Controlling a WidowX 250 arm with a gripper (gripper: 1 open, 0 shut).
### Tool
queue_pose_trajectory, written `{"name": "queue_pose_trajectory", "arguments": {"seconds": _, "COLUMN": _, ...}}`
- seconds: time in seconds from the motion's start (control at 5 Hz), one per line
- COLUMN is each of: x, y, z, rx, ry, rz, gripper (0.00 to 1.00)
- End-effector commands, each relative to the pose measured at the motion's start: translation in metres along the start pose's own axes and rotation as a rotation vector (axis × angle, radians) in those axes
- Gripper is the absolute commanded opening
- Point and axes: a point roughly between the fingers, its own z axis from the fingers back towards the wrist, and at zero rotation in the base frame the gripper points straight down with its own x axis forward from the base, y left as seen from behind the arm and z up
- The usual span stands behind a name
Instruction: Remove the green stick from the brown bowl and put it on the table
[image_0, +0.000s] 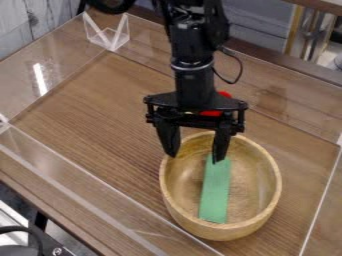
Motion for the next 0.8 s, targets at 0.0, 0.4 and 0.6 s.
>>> {"name": "queue_pose_trajectory", "arguments": {"seconds": 0.0, "x": 0.009, "y": 0.003, "z": 0.018, "rx": -0.026, "ry": -0.066, "rz": 0.011, "gripper": 1.00}}
{"name": "queue_pose_trajectory", "arguments": {"seconds": 0.4, "x": 0.001, "y": -0.024, "z": -0.006, "rx": -0.034, "ry": -0.093, "rz": 0.088, "gripper": 1.00}}
{"name": "queue_pose_trajectory", "arguments": {"seconds": 0.6, "x": 0.005, "y": -0.032, "z": -0.019, "rx": -0.038, "ry": -0.095, "rz": 0.082, "gripper": 1.00}}
